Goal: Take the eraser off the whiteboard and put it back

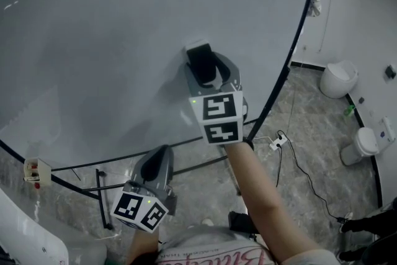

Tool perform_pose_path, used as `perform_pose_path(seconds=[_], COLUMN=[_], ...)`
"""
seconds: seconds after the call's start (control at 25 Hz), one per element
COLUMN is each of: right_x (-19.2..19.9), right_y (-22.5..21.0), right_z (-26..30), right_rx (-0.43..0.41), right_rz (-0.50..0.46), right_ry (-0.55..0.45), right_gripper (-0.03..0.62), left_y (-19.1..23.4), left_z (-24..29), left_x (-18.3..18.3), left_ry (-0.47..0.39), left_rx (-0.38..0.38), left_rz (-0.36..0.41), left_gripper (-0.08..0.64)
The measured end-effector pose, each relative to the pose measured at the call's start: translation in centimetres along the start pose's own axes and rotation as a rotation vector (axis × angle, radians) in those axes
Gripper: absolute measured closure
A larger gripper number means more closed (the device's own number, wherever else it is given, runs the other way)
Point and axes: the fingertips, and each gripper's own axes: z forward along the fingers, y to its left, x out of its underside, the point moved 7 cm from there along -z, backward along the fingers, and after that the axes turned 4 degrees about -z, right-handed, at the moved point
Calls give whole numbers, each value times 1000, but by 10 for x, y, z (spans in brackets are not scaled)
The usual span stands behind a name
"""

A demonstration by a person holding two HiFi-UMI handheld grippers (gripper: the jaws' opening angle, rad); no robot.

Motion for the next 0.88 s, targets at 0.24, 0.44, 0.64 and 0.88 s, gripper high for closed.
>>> perform_pose_path(seconds=[0.24,0.44,0.64,0.88], right_x=[3,8,14,23], right_y=[4,3,0,6], right_z=[3,-4,-14,-45], right_rx=[-28,-18,-18,-26], right_rz=[-8,12,20,19], right_ry=[4,-5,-12,-40], right_gripper=[331,316,316,323], left_y=[0,-1,-4,-7], left_z=[0,-1,2,4], left_x=[1,2,3,3], left_ry=[4,6,14,15], left_rx=[-2,-3,2,13], left_rz=[-2,2,2,5], left_gripper=[561,561,561,561])
